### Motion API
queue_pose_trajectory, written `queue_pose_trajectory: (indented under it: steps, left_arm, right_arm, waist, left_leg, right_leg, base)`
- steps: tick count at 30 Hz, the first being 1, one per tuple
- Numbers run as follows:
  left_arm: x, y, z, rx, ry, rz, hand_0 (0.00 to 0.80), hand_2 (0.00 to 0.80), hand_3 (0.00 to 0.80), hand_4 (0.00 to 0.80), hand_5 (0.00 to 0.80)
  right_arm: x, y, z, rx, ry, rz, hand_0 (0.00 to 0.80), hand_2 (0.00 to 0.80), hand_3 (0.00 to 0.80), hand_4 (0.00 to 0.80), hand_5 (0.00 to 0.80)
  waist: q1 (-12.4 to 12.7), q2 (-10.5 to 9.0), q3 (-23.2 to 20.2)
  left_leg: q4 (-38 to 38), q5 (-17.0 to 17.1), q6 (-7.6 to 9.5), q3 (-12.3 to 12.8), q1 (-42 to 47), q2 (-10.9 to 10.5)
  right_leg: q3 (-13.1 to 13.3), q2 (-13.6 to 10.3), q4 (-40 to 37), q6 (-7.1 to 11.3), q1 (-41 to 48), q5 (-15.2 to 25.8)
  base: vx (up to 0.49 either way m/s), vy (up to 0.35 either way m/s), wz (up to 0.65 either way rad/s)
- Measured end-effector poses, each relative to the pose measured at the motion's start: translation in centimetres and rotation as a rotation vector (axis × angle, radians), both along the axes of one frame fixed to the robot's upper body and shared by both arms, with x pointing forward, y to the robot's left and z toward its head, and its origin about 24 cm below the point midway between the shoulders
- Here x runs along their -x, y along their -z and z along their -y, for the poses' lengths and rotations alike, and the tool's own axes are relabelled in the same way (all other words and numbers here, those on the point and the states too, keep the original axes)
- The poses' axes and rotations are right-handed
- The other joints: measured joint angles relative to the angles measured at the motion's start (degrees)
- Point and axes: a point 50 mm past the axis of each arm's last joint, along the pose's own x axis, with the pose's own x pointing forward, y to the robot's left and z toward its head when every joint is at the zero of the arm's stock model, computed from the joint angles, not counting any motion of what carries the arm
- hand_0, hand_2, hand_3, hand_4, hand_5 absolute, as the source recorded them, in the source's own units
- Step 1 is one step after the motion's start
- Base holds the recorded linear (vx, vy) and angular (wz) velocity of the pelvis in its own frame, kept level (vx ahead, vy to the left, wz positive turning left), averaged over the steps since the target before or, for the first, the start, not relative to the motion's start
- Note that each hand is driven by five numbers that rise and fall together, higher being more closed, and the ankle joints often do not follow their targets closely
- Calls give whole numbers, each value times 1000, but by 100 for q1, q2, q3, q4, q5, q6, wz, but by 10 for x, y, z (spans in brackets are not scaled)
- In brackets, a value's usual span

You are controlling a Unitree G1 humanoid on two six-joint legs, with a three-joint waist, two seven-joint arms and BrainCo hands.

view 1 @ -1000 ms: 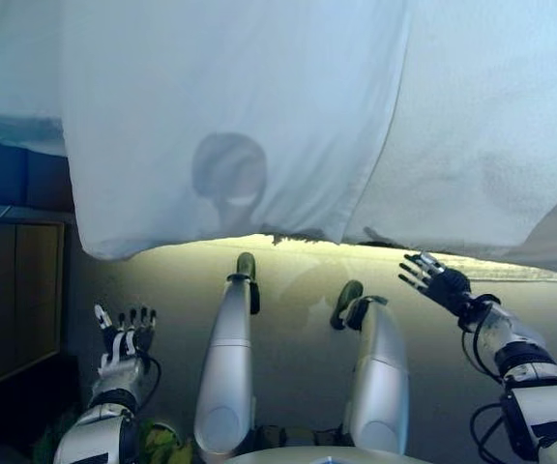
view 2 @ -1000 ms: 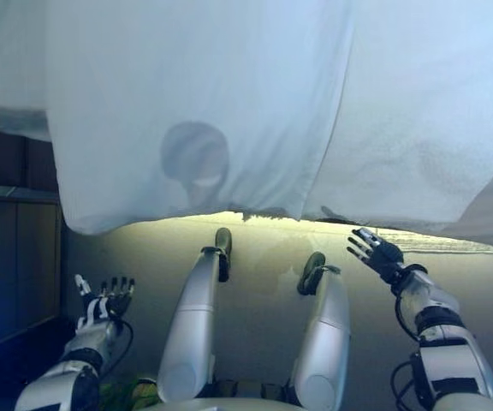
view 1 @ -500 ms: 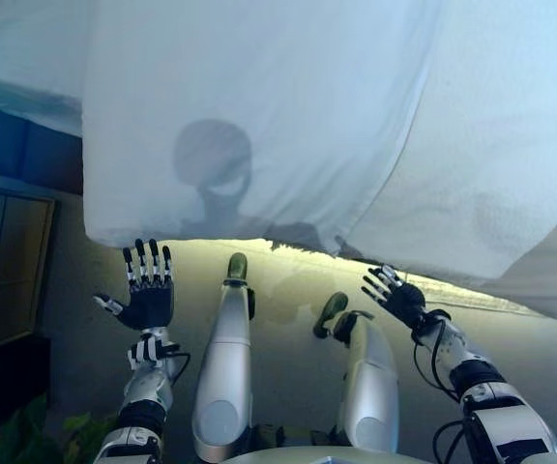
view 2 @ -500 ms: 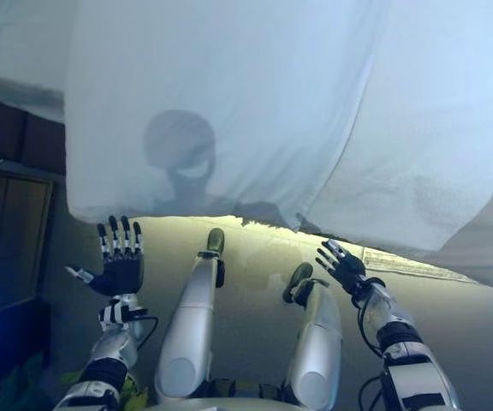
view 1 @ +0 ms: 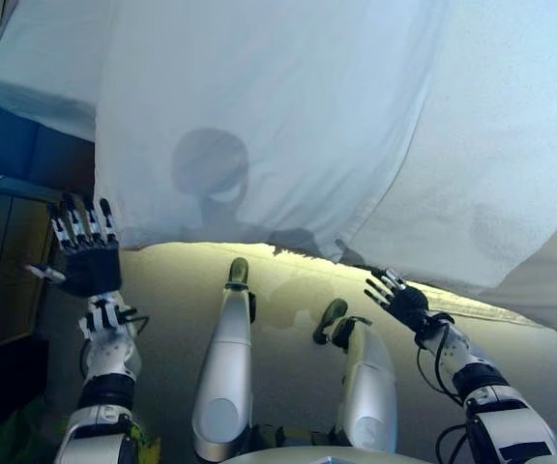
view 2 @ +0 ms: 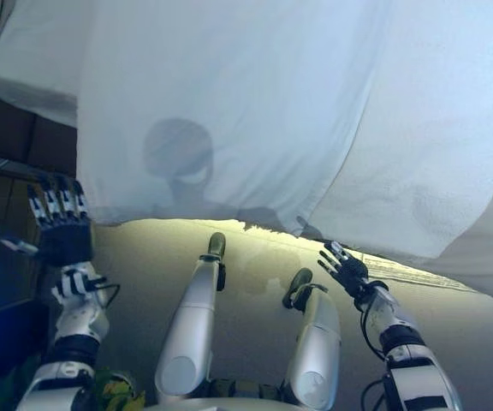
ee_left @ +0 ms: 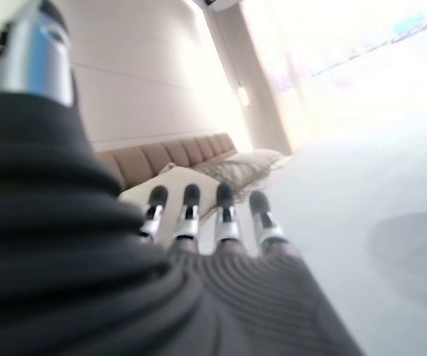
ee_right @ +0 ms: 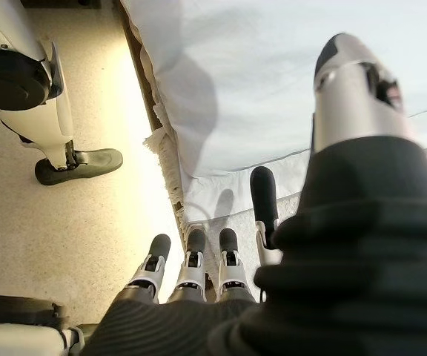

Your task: Make the bed neatly

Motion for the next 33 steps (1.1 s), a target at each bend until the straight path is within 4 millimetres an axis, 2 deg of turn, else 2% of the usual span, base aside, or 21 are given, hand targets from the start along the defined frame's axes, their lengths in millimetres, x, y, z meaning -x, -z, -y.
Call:
queue_pose_trajectory:
  steps: [3,4,9,15,20,24,26,33]
  left_arm:
    - [-6,-8,-8,-15,-12,-13,0,0,0,0,0]
    - [-9,-11,-10,-18,-15,-15,0,0,0,0,0]
    - [-22,-17,-8,-51,17,-45,0,0,0,0,0]
    - [-32,-30,-7,-97,38,-46,0,0,0,0,0]
    - [-38,-32,-6,-109,54,-87,0,0,0,0,0]
    - [-42,-31,-11,-103,44,-133,0,0,0,0,0]
    - [-43,-33,-20,-105,19,-156,0,0,0,0,0]
    - [-55,-45,-32,2,-43,-221,0,0,0,0,0]
  right_arm:
    - [0,-2,7,17,-4,1,0,0,0,0,0]
    - [-1,-4,11,26,0,2,0,0,0,0,0]
    - [-2,-10,25,60,14,6,0,0,0,0,0]
    - [-14,-24,24,63,-8,58,0,0,0,0,0]
    - [-15,-29,33,83,-2,65,0,0,0,0,0]
    - [-19,-37,39,99,-1,85,0,0,0,0,0]
    - [-25,-46,41,109,-2,110,0,0,0,0,0]
    - [-33,-59,45,100,3,157,0,0,0,0,0]
  waist:
    - [-128,-9,-3]
    - [-166,-17,1]
    - [-284,-58,-2]
    - [-442,-83,2]
    - [-470,-83,3]
    - [-508,-83,3]
    - [-591,-83,3]
    - [-575,-98,11]
  left_leg:
    - [135,-66,25,51,-69,16]
    - [182,-114,15,40,-112,35]
    - [413,-228,56,162,-300,132]
    - [682,-300,73,189,-698,167]
    - [925,-394,94,271,-971,225]
    - [1067,-452,178,335,-1267,236]
    - [1172,-466,180,326,-1470,228]
    - [1439,-479,191,182,-2058,245]
  right_leg:
    - [82,12,54,49,-81,31]
    - [106,23,59,8,-125,-3]
    - [249,107,135,24,-338,49]
    - [368,154,275,44,-738,50]
    - [528,204,354,79,-1042,85]
    - [629,218,408,108,-1363,151]
    - [647,217,449,126,-1530,165]
    - [616,272,575,129,-1979,195]
  base:
    - [42,73,-11]
    - [100,61,-15]
    - [22,79,-17]
    - [29,85,-10]
    - [14,94,-16]
    - [6,99,-11]
    - [-20,53,-5]
    - [-9,-9,-1]
